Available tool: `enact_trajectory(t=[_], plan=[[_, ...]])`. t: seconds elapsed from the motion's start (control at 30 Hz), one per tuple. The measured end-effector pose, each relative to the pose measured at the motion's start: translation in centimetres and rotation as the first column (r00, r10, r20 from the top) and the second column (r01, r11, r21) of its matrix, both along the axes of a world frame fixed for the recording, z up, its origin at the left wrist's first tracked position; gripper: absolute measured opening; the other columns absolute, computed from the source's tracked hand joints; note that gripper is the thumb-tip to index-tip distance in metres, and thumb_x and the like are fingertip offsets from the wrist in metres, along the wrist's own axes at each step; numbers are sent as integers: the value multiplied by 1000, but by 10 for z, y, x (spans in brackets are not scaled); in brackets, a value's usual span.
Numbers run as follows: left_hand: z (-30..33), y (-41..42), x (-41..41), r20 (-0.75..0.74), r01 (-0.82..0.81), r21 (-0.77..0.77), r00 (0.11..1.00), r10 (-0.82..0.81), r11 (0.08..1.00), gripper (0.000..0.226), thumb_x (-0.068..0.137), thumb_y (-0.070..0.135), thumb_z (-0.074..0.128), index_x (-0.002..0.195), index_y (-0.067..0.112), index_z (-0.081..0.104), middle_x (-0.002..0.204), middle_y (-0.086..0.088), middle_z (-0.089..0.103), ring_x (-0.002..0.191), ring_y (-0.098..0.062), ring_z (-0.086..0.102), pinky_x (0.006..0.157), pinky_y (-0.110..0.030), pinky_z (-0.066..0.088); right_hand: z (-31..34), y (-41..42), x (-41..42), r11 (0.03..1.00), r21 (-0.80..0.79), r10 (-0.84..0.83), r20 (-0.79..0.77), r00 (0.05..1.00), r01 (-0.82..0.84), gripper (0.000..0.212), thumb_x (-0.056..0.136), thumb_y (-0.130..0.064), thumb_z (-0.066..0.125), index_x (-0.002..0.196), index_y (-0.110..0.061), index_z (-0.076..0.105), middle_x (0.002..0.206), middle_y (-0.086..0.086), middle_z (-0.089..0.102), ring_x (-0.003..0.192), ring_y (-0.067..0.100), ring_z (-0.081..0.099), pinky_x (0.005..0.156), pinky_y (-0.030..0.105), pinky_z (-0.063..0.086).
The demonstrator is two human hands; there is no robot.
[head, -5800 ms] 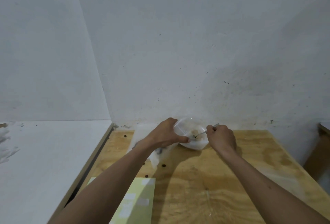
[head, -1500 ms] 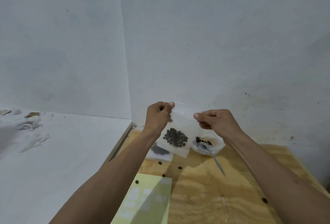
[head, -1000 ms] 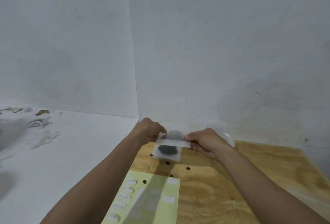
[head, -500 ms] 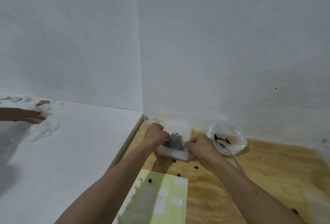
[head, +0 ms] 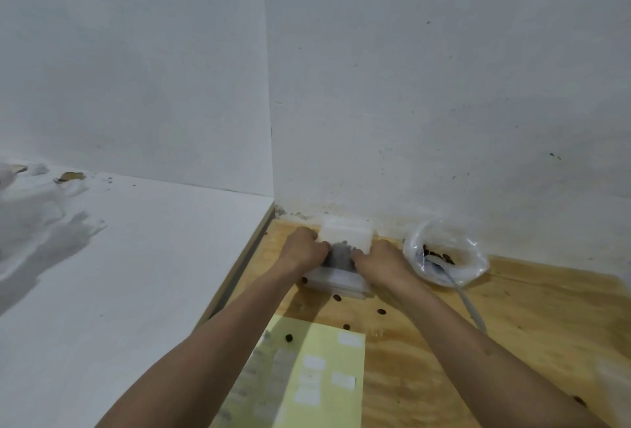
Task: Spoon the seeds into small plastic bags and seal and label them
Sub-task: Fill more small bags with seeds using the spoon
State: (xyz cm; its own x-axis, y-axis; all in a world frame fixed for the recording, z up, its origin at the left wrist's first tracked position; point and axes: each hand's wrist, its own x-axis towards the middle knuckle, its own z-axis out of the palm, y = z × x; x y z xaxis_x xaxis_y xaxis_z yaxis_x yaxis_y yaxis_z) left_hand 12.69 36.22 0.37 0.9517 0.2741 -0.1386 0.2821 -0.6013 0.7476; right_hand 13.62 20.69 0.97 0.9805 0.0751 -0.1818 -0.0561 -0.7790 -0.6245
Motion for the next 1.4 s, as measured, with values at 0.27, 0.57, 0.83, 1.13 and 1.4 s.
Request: enact_trajectory(t=[0.27,0.57,0.83,1.13,1.4], plan=[[6,0,-3,12,-54,-30,998,54,998,57,100,29,61,149,4,46,150,-15,51,135,-31,50,107,-39,43,17,-5,2,997,-65,36,40,999,-33,30,99,-33,52,89,-5,57,83,5,58,64,16,51,51,28,35],[31,-45,-12,255,-67,100,966,39,993,44,96,29,58,135,10,60,133,-15,60,127,-32,52,100,-40,46,57,-60,-6,998,-50,43,150,988,-36,29,90,-27,56,64,-13,55,68,11,68,60,28,61,59,32,48],[63,-182,-42,484,240,55,843,-236,969,27,96,23,60,118,12,70,107,-3,69,96,-16,62,81,-26,44,70,-200,-44,953,-218,-175,178,968,212,25,86,-27,65,73,-5,68,70,13,67,64,30,64,59,34,51],[15,-334,-87,-25,653,120,755,-656,747,32,93,18,60,71,20,36,76,5,39,68,-14,44,73,-32,37,22,-338,-136,822,-373,-474,-29,880,430,33,97,-33,59,76,-7,60,76,10,63,67,26,63,54,28,38],[6,-357,-81,-86,487,-187,857,-508,853,44,93,4,61,70,23,29,77,2,38,62,-13,37,67,-33,39,-4,-345,-144,793,-124,-607,-74,791,596,20,87,-19,72,85,-7,57,86,12,58,72,27,56,61,32,42]])
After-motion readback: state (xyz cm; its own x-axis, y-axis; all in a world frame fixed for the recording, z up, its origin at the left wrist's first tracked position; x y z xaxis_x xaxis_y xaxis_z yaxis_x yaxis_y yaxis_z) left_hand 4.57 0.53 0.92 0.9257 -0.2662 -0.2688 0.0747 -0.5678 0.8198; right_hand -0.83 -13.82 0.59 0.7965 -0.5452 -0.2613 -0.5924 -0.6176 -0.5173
